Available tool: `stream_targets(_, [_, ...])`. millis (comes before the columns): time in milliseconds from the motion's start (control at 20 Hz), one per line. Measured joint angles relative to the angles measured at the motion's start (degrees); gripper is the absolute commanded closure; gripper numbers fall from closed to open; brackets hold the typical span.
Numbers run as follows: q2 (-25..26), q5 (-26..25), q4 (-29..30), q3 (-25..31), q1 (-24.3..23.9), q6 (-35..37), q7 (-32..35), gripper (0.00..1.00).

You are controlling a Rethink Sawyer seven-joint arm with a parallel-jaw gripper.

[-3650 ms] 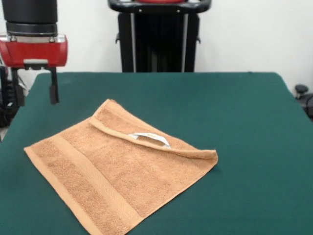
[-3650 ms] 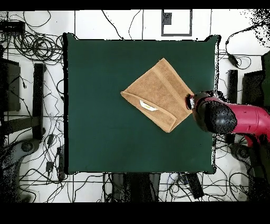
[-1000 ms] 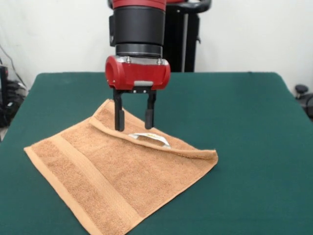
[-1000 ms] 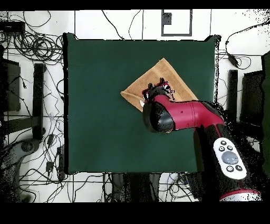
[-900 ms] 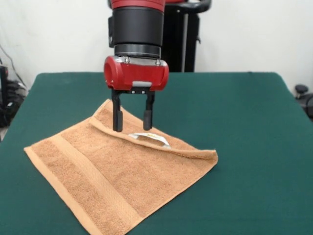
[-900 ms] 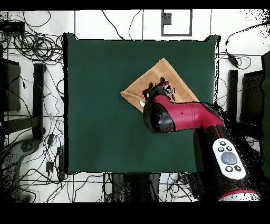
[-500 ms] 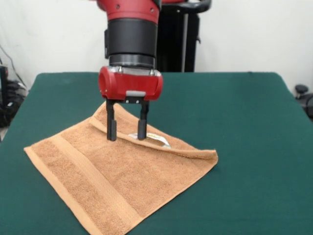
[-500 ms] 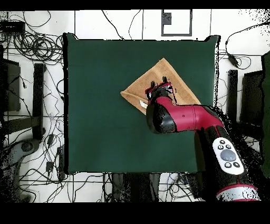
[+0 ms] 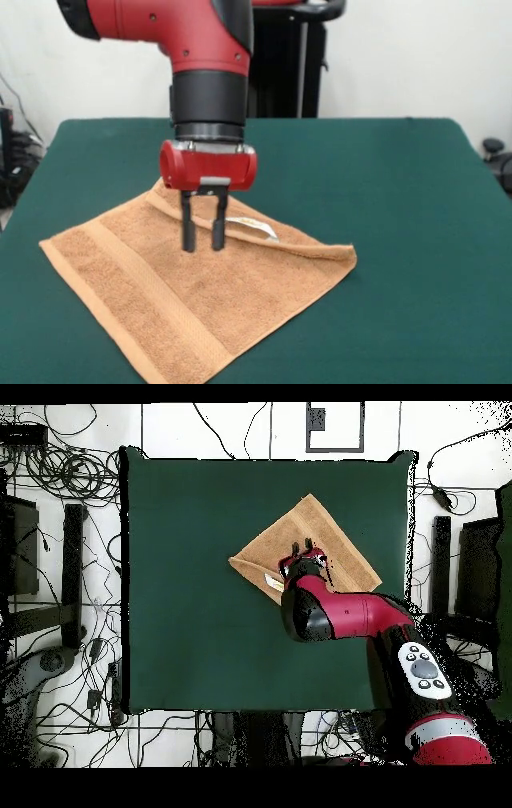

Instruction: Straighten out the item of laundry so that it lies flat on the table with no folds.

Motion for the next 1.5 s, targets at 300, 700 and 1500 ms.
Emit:
stream_targets(300, [0.69,1.93,0.61,-2.48,1.67,-0.43,0.0,1.0])
stream_targets(700, [-1.86,6.33,3.16,-6.94,7.52,-0.45,0.0,1.0])
stream_targets(1500, [-1.66,8.49,4.45,-9.29,8.44,-4.11,0.0,1.0])
